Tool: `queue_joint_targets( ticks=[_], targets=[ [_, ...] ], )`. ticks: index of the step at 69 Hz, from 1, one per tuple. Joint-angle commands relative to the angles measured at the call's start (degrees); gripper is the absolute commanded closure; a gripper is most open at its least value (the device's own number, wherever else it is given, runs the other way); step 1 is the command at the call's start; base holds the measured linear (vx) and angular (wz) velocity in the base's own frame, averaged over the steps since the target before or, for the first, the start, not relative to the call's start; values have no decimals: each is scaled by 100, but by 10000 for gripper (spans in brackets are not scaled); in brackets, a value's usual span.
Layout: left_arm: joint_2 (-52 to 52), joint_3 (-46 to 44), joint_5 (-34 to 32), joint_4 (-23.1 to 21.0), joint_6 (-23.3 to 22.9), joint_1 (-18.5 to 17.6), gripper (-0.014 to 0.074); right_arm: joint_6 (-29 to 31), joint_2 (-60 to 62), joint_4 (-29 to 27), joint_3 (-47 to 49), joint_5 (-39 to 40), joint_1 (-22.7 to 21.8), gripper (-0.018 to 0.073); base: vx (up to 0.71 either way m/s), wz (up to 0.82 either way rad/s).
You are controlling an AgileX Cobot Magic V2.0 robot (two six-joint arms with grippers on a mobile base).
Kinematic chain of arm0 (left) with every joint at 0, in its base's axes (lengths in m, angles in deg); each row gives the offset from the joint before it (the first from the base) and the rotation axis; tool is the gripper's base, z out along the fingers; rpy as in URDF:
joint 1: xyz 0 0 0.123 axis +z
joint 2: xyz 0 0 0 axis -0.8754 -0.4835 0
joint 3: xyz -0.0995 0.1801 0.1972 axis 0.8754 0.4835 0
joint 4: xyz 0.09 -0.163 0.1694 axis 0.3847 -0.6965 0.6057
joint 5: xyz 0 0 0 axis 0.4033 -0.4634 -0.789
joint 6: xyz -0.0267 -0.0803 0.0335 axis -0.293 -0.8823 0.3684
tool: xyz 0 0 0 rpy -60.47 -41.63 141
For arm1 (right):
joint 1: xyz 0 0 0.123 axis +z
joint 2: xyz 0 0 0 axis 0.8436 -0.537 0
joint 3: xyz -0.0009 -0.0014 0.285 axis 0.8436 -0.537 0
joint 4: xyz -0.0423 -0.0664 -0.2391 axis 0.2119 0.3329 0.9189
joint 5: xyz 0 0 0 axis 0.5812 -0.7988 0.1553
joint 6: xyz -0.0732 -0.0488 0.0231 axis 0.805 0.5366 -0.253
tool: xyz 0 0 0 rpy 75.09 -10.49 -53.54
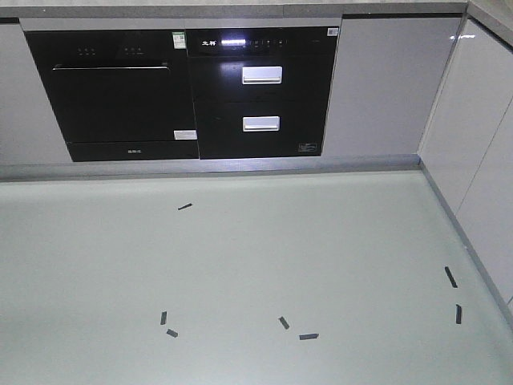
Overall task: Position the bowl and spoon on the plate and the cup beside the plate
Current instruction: 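Drive the base toward the counter holding the spoon and bowl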
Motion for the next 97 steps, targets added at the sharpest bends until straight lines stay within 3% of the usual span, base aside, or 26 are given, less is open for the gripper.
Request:
queue_joint_targets(
  ticks=[1, 97],
  targets=[
    [77, -116, -435, -39, -34, 19, 603, 41, 33, 65, -58, 457, 0, 568, 0, 0],
    [77, -116, -435, -39, -34, 19, 603, 41, 33, 65, -58, 453, 1, 568, 2, 1]
  ],
)
